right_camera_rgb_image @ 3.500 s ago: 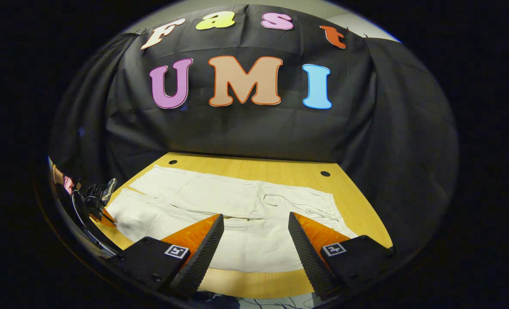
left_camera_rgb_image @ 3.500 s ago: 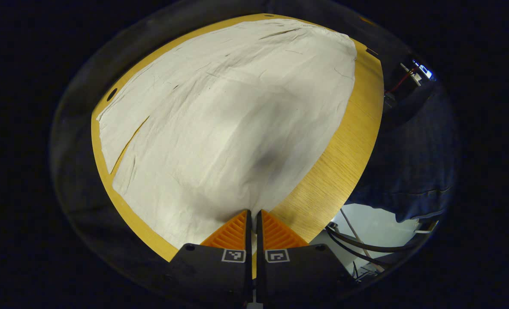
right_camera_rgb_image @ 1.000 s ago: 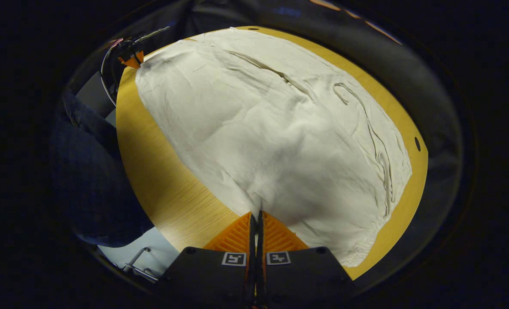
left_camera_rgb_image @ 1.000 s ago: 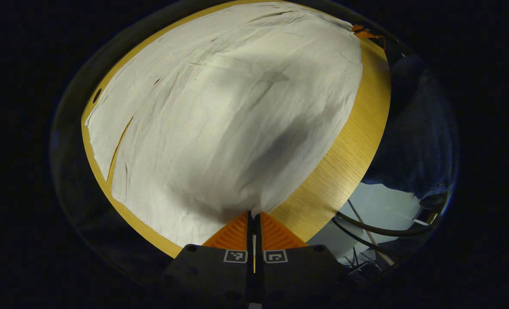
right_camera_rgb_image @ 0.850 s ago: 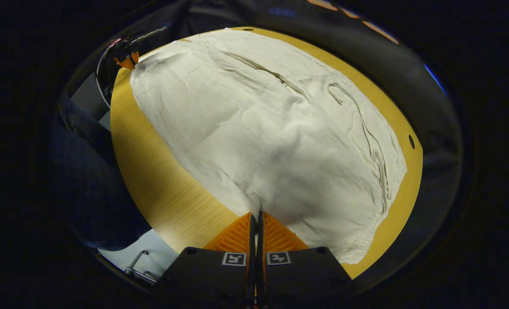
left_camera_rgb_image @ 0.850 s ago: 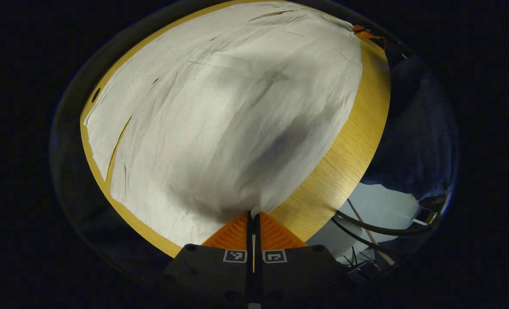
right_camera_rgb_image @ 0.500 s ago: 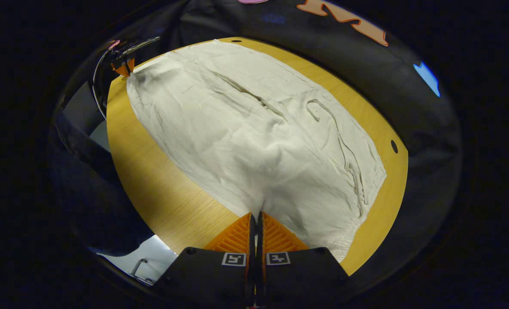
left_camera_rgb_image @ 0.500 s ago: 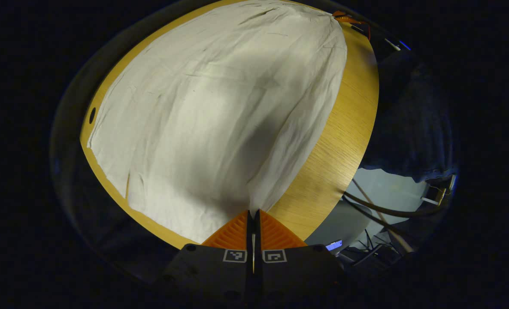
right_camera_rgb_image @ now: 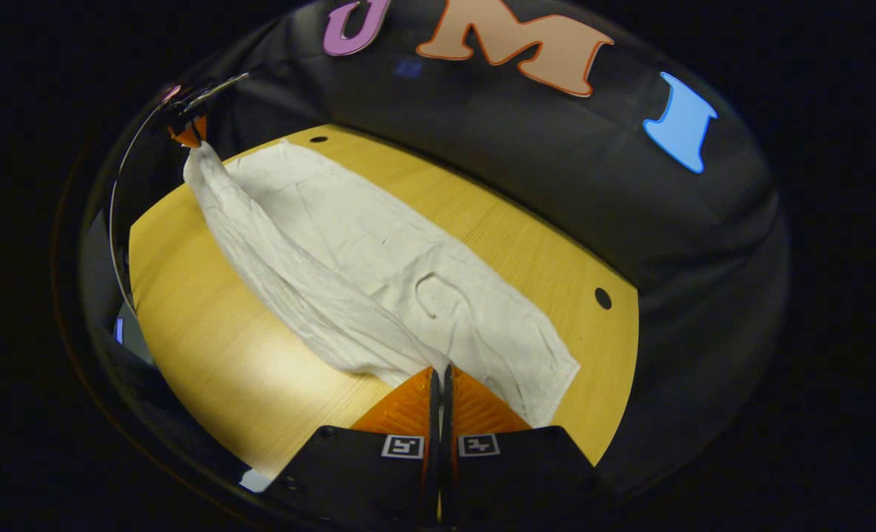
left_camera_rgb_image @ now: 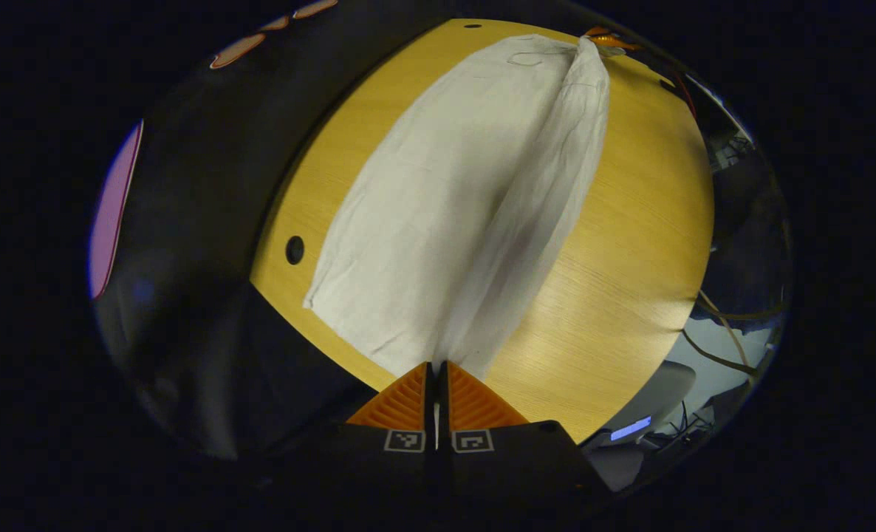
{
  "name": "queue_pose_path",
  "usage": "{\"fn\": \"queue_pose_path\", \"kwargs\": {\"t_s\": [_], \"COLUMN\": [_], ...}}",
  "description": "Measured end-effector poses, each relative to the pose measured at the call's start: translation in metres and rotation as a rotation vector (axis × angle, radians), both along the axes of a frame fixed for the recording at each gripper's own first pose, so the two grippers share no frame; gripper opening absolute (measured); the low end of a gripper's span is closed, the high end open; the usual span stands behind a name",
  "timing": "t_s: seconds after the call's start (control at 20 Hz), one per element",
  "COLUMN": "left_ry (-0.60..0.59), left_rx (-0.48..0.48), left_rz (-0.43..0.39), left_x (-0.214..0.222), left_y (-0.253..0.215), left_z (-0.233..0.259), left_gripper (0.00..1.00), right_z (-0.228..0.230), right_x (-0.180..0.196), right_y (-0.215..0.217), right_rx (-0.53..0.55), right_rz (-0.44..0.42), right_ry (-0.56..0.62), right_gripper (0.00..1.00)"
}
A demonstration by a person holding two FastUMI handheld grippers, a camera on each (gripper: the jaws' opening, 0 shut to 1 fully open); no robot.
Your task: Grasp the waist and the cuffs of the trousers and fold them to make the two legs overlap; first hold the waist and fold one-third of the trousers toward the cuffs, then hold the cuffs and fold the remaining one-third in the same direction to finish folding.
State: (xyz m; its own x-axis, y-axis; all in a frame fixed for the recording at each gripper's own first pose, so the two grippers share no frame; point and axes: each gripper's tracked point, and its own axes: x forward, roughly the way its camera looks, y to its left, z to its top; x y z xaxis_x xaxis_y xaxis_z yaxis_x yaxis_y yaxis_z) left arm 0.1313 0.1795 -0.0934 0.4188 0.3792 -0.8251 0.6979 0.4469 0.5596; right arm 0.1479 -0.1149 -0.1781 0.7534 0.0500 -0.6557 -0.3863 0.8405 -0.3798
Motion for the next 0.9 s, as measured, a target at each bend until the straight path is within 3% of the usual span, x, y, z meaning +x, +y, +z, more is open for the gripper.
{"fn": "queue_pose_path", "kwargs": {"t_s": [0.2,0.4,0.55,0.6,0.65,0.7,0.75,0.8,0.85,0.9], "left_ry": [-0.204,-0.343,-0.526,-0.563,-0.593,-0.627,-0.657,-0.689,-0.711,-0.719], "left_rx": [-0.014,-0.022,-0.109,-0.134,-0.159,-0.179,-0.203,-0.226,-0.244,-0.261], "left_rz": [0.056,0.093,0.186,0.22,0.248,0.277,0.295,0.317,0.343,0.366], "left_x": [0.095,0.178,0.238,0.253,0.234,0.226,0.243,0.251,0.25,0.247], "left_y": [-0.002,-0.004,-0.012,-0.016,0.012,0.0,-0.023,-0.018,-0.017,-0.022], "left_z": [0.003,-0.039,-0.082,-0.098,-0.117,-0.095,-0.111,-0.119,-0.124,-0.126], "left_gripper": [0.0,0.0,0.0,0.0,0.0,0.0,0.0,0.03,0.14,0.31], "right_z": [0.011,-0.019,-0.046,-0.054,-0.059,-0.062,-0.063,-0.063,-0.06,-0.057], "right_x": [0.057,0.109,0.133,0.137,0.142,0.147,0.15,0.155,0.157,0.158], "right_y": [-0.005,-0.013,-0.016,-0.016,-0.019,-0.021,-0.022,-0.023,-0.022,-0.022], "right_rx": [0.037,0.06,0.08,0.099,0.113,0.132,0.165,0.203,0.254,0.292], "right_rz": [-0.07,-0.115,-0.142,-0.153,-0.168,-0.182,-0.204,-0.231,-0.246,-0.261], "right_ry": [-0.092,-0.096,-0.08,-0.065,-0.057,-0.053,-0.051,-0.055,-0.054,-0.056], "right_gripper": [0.02,0.0,0.02,0.04,0.05,0.04,0.15,0.15,0.23,0.27]}}
